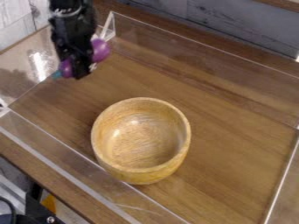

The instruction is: Remove the purple eggplant from inside the brown bowl and put it on the table

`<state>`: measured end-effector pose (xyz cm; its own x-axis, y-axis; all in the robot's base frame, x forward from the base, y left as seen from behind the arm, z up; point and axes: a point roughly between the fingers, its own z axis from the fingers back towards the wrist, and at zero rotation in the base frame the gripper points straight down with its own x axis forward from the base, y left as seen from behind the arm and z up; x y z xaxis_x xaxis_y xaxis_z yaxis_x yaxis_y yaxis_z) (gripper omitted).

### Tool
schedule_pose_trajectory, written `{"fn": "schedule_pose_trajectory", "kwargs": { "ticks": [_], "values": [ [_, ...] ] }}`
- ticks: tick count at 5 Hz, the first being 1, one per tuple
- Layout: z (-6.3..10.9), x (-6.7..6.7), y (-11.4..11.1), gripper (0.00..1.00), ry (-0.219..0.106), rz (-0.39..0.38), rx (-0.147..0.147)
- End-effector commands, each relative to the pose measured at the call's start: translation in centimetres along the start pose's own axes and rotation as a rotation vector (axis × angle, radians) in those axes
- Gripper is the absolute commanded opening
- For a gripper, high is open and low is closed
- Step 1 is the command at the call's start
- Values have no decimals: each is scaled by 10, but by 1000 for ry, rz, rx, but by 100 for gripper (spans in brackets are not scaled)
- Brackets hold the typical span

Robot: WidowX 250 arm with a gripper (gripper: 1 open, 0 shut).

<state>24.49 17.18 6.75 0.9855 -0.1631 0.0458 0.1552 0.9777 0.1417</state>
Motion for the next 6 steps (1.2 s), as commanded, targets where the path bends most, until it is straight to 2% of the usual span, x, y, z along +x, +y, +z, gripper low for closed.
{"fn": "schedule_pose_trajectory", "kwargs": {
  "ticks": [1,6],
  "values": [
    [1,1,21,0,-15,40,41],
    [-22,-5,21,0,44,60,-9]
  ]
}}
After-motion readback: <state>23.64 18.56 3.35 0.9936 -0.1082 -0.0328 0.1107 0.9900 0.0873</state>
